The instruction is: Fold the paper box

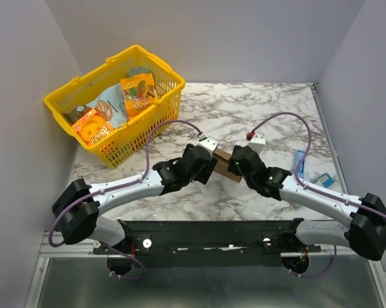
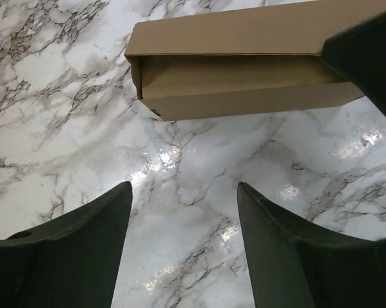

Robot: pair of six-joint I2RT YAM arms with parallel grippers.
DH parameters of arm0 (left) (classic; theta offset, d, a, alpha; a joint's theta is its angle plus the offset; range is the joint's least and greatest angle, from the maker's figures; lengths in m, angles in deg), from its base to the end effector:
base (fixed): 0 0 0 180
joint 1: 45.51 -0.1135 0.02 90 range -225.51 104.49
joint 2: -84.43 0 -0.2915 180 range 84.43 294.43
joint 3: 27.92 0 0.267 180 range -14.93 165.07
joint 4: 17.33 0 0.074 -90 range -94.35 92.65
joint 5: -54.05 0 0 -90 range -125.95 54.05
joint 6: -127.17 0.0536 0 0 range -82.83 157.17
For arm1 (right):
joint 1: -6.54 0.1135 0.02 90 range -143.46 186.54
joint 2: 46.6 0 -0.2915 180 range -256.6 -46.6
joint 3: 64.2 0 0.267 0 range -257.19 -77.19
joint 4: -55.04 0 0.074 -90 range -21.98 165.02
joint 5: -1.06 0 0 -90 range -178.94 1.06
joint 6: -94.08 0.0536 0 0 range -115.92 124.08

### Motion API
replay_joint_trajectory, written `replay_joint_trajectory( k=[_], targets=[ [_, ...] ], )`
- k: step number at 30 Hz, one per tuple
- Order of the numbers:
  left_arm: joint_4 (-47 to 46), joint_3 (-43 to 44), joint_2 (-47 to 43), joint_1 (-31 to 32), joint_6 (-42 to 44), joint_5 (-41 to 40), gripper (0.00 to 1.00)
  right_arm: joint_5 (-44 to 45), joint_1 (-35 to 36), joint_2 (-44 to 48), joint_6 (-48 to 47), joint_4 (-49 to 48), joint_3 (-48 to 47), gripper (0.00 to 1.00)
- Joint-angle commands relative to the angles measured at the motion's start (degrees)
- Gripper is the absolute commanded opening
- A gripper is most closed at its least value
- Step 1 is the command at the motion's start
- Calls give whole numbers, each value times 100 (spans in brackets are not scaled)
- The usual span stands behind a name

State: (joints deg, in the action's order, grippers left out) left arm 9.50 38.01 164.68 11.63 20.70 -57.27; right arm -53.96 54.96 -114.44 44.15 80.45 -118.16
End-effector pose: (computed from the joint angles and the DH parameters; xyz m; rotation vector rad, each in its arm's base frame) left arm 0.1914 -0.2605 0.2532 0.5979 2.1634 -0.2714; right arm 0.1959 0.1745 0.2447 0.1599 2.1181 0.2204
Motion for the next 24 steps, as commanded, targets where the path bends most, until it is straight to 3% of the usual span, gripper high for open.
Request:
replay_joint_trajectory(
  k=[1,7,11,13,17,24],
  targets=[
    [-5,-92,-483,25,179,558,80,193,-8,-239,202,419,221,57],
    [-259,92,-888,-650,-119,1855,88,62,0,-388,264,384,300,57],
    [-1240,110,-853,-1554,-795,2814,88,-17,9,-397,264,340,370,57],
    [-1358,224,-608,-1785,-1112,3010,84,-53,0,-362,264,313,405,57],
    [-1902,391,-81,-2084,-1367,3326,66,-141,0,-301,255,252,502,57],
    [-2307,506,640,-2269,-1535,3617,57,-220,9,-274,220,217,502,57]
  ],
)
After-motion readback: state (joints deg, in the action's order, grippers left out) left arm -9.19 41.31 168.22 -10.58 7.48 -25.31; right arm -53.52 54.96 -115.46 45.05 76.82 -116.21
